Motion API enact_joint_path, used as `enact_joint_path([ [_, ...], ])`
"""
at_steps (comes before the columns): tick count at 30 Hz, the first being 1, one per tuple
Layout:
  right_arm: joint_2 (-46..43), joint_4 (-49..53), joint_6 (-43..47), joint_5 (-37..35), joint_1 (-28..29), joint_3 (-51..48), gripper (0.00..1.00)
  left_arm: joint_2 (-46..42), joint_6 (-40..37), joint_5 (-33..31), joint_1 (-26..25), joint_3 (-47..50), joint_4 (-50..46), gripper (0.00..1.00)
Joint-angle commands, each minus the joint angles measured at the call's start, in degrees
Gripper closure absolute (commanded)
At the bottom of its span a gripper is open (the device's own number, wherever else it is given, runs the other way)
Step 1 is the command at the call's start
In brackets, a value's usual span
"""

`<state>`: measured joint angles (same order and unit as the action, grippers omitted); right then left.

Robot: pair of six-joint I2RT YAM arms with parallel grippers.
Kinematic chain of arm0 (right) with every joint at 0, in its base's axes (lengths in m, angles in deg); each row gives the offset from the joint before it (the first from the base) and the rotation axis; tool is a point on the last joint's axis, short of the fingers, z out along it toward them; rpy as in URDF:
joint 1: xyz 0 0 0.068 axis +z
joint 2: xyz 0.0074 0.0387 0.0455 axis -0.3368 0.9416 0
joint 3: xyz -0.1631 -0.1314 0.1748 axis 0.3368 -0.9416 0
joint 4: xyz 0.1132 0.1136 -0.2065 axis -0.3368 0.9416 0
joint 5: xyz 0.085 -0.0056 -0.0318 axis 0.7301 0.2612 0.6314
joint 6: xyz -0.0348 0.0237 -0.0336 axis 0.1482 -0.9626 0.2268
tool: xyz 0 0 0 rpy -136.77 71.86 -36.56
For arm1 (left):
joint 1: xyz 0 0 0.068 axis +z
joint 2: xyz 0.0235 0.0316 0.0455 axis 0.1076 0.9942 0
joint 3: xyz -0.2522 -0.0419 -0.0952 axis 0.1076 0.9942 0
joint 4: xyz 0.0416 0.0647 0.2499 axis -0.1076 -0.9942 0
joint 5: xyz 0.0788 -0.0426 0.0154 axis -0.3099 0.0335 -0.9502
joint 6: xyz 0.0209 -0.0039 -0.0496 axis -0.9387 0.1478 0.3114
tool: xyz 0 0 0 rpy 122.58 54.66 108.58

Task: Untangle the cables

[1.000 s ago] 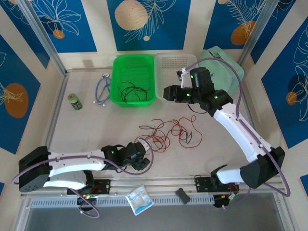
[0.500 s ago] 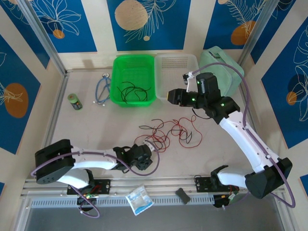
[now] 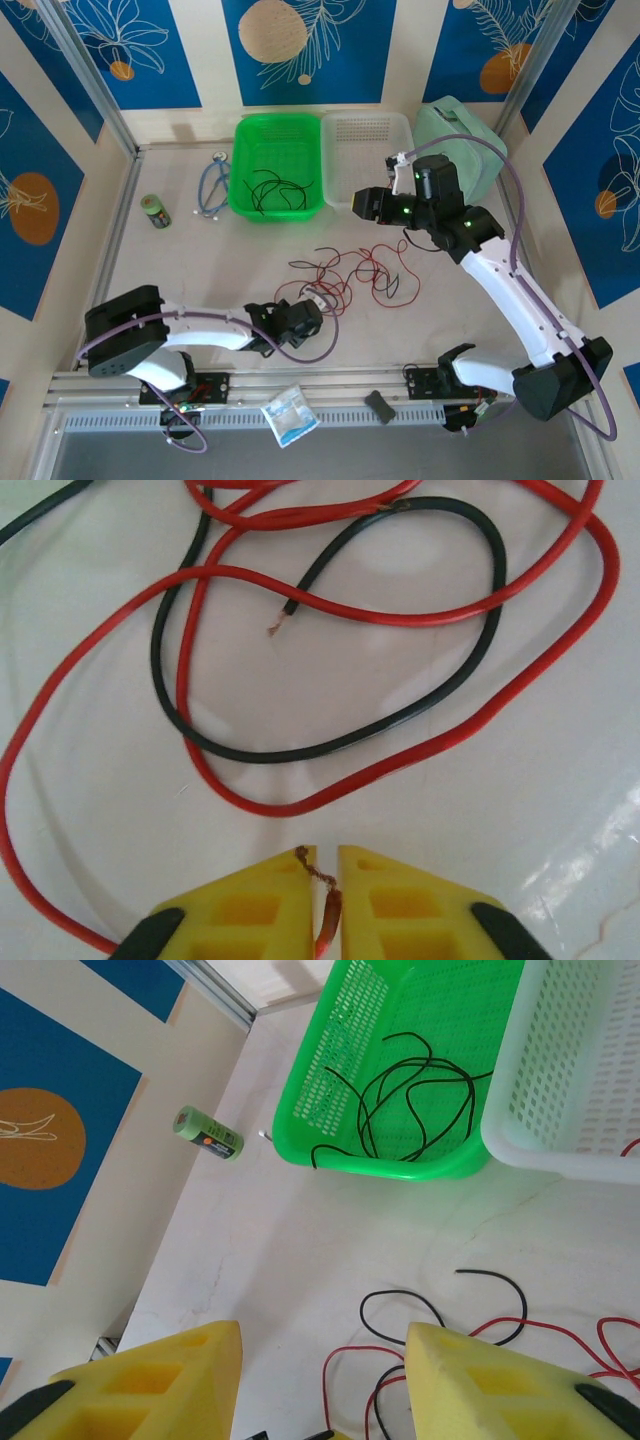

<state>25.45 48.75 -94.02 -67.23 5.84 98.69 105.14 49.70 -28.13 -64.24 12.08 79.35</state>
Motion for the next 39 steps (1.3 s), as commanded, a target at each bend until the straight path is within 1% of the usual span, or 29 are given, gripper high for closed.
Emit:
enact_joint_path([
  [1, -1.25, 0.07, -0.65, 0.04, -0.29, -0.82, 0.53, -4.79, 0.47, -1.51, 0.1, -2.18, -5.08, 0.93],
  [3, -1.48, -0.02, -0.73, 0.13, -0.38, -1.05, 0.53, -8.14, 0.56, -0.69, -0.04, -3.41, -8.12, 0.95],
  [7, -1.72, -0.09, -0.91, 0.15, -0.49, -1.64, 0.53, -14.92, 0.41, 1.45, 0.01, -6.49, -13.91, 0.96],
  [11, -1.79, -0.28, -1.17, 0.22, -0.64, -2.35, 0.53, -20.54, 0.36, 2.63, 0.01, -10.81, -20.7, 0.94],
  [15, -1.9, -0.57, -1.43, 0.72, -0.82, -2.79, 0.53, -24.05, 1.13, 2.21, 0.08, -14.22, -25.21, 0.93],
  [20, -2.79, -0.67, -1.15, 1.48, -0.77, -4.3, 0.53, -25.21, 1.63, -1.12, 0.12, -19.45, -28.76, 0.93],
  [25, -4.95, -2.03, 1.87, 3.3, -0.06, -8.6, 0.53, -24.86, 0.77, -4.29, 0.3, -24.55, -28.0, 0.92],
  [32, -8.64, -4.78, 9.35, 6.01, 3.48, -15.77, 0.54, -23.35, -2.0, -3.05, 0.71, -31.0, -25.64, 0.92],
  [39, -6.09, -7.5, 7.09, 6.2, 6.88, -20.37, 0.62, -22.13, -4.74, -2.32, 0.71, -35.4, -25.34, 0.91],
])
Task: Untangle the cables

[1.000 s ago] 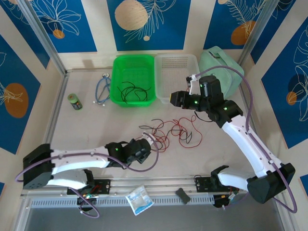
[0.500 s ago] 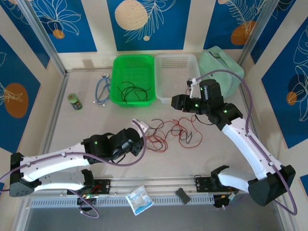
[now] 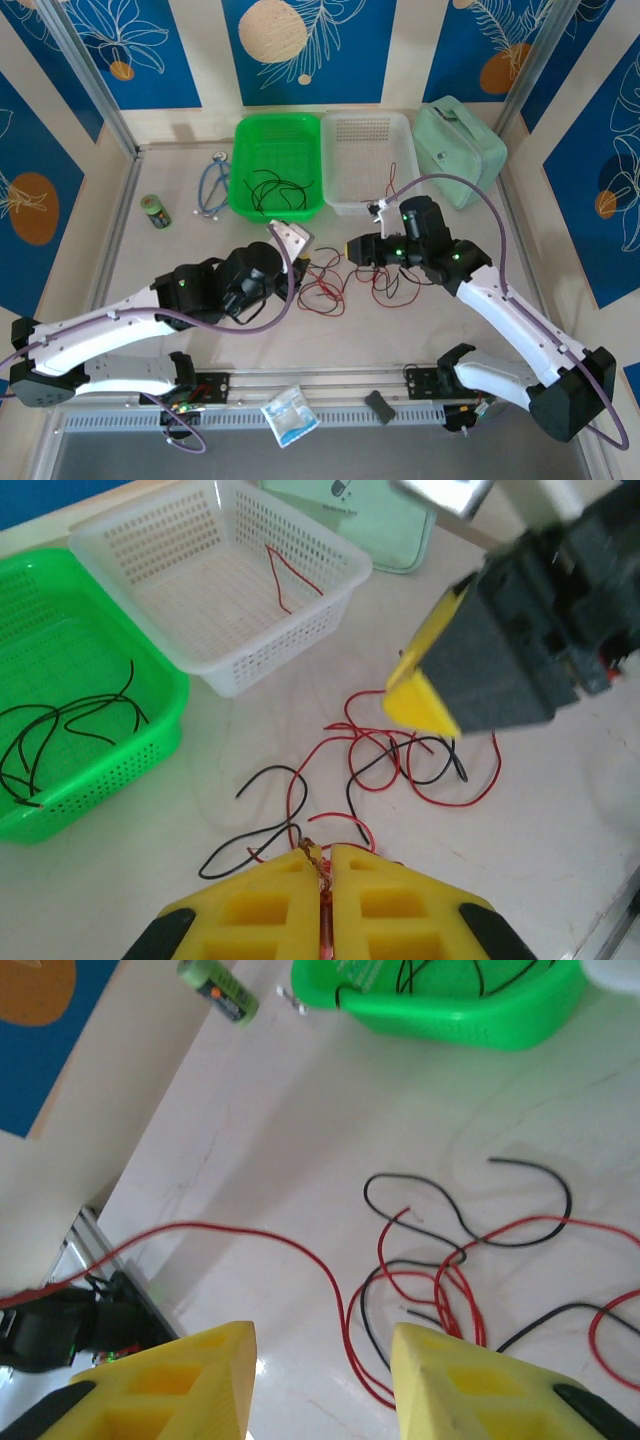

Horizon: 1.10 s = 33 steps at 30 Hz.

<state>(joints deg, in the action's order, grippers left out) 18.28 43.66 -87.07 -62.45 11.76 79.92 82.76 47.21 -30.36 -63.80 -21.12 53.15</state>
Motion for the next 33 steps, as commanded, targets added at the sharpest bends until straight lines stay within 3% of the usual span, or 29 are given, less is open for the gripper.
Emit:
enact_joint_path([
  [1, 1.6, -2.93, -0.3, 1.41, 1.08, -1.9, 0.62, 0.17, -2.53, 0.16, 0.28, -2.37, 1.08, 0.91],
  [10, 14.3, 2.02, -7.03, 5.27, -0.57, 6.12, 0.63, 0.46, -3.12, 3.06, 0.24, -1.41, 2.79, 0.89],
  [19, 34.41, 20.56, -2.49, 15.13, 2.4, 25.1, 0.65, 1.48, -2.84, 5.12, 0.28, -0.81, 4.61, 0.89],
  [24, 40.76, 27.33, 2.45, 10.42, 4.99, 29.49, 0.65, 1.05, -2.45, 5.66, 0.28, 0.08, 5.63, 0.89],
  [33, 45.73, 28.25, 9.49, -6.67, 9.12, 32.99, 0.61, 0.35, -2.43, 6.19, 0.28, 0.41, 5.9, 0.89],
])
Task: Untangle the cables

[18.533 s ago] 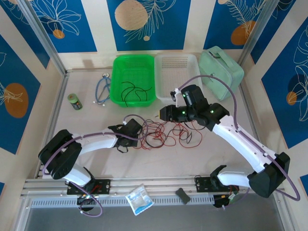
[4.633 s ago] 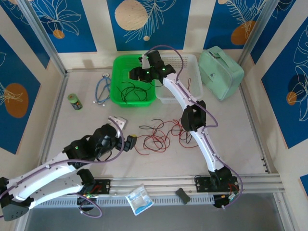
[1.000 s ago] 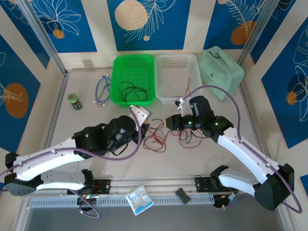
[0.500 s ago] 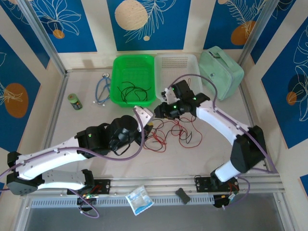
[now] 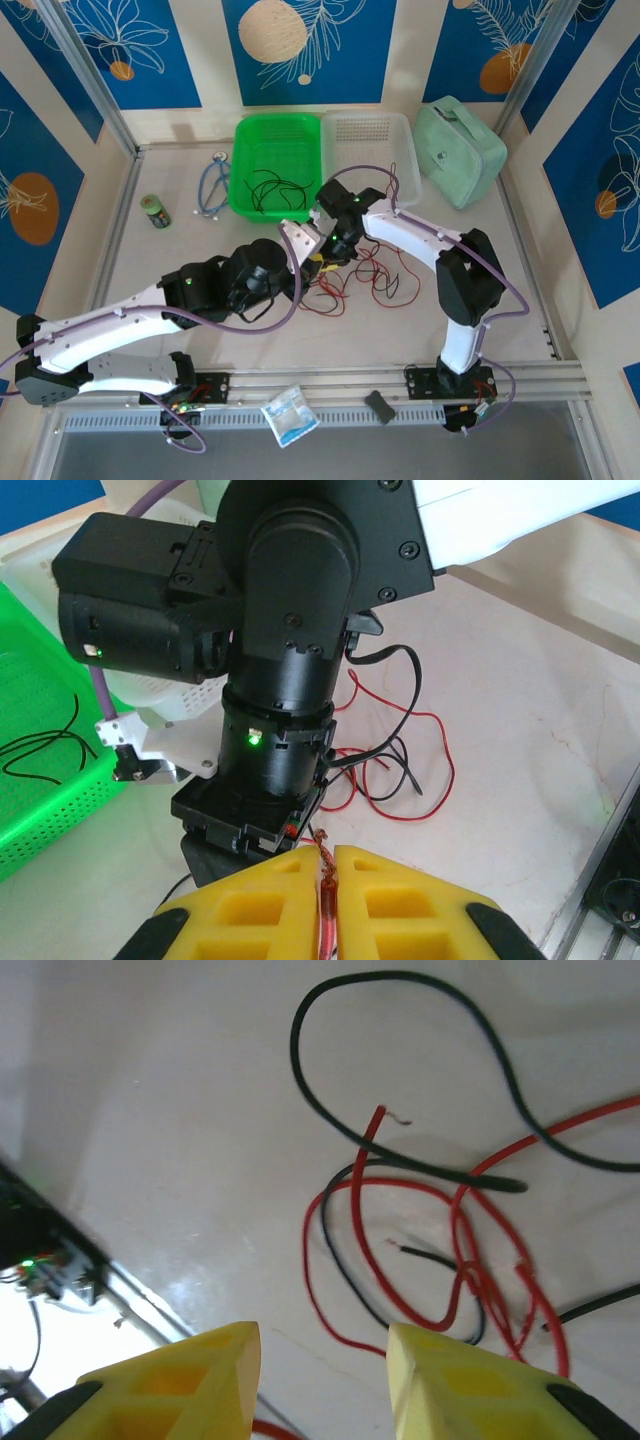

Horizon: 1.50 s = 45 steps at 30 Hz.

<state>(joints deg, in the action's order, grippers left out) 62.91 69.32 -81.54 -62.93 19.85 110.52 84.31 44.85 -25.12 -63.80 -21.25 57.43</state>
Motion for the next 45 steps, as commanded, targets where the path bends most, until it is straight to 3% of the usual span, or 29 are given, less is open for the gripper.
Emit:
enact_joint_path([
  [1, 1.54, 2.61, 4.58, -7.43, 1.53, 2.56, 0.61, -1.29, -0.08, 0.87, 0.28, 0.64, 1.7, 0.89],
  [7, 3.69, 2.52, 6.92, -11.18, 2.95, 2.82, 0.61, -1.57, 0.1, 0.68, 0.25, 1.39, 2.39, 0.88],
  [28, 4.56, 3.03, 7.8, -11.65, 5.65, 1.94, 0.65, -2.2, 1.11, 0.03, 0.28, 1.12, 0.16, 0.87],
  [31, 3.63, 3.7, 7.58, -12.08, 6.59, 2.0, 0.63, -2.44, 6.73, -4.91, 0.34, 0.01, -6.99, 0.76],
  [36, -0.86, 3.84, 6.01, -12.53, 6.7, 1.14, 0.6, -2.41, 27.5, -9.38, 2.19, -1.93, -29.11, 0.56],
  [40, -6.46, 3.76, 4.19, -12.96, 6.19, 0.04, 0.57, -5.94, 40.25, -2.25, 4.19, 3.66, -35.78, 0.42],
  [45, -14.22, 2.93, 2.08, -13.16, 5.08, -2.61, 0.57, -9.74, 45.7, 6.38, 7.79, 15.32, -29.25, 0.39],
])
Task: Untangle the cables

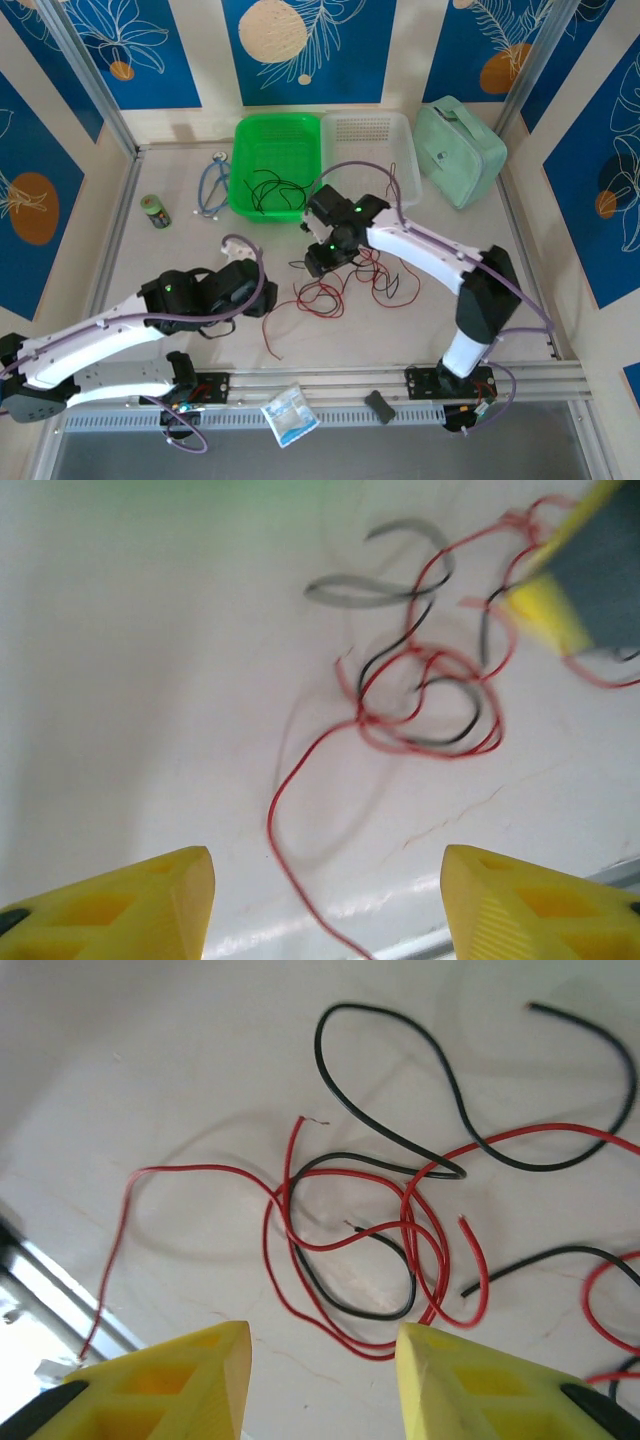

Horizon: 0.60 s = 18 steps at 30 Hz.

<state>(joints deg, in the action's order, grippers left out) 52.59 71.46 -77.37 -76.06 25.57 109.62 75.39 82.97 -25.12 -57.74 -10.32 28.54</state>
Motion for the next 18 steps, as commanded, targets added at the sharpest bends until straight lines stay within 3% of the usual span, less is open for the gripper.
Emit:
enact_joint_path([
  [1, -5.61, 0.5, -2.53, 0.06, -0.97, -2.41, 0.57, -0.76, 7.03, 7.73, 2.7, 6.72, 2.78, 0.39],
  [5, -11.58, -0.66, -3.98, 0.74, -2.12, -5.36, 0.57, 4.87, 1.87, 12.91, 7.79, 12.0, 16.62, 0.41],
  [8, -15.01, -1.02, -4.72, 1.31, -2.87, -7.31, 0.57, 13.73, -2.27, 16.78, 11.24, 11.07, 25.07, 0.49],
  [11, -17.71, -1.02, -5.36, 1.31, -3.59, -9.24, 0.57, 22.54, -5.2, 14.63, 11.85, 6.64, 26.55, 0.57],
  [18, -22.39, -1.2, -6.96, 1.66, -5.01, -13.55, 0.57, 33.76, -8.08, 14.61, 14.97, 3.41, 31.65, 0.65],
])
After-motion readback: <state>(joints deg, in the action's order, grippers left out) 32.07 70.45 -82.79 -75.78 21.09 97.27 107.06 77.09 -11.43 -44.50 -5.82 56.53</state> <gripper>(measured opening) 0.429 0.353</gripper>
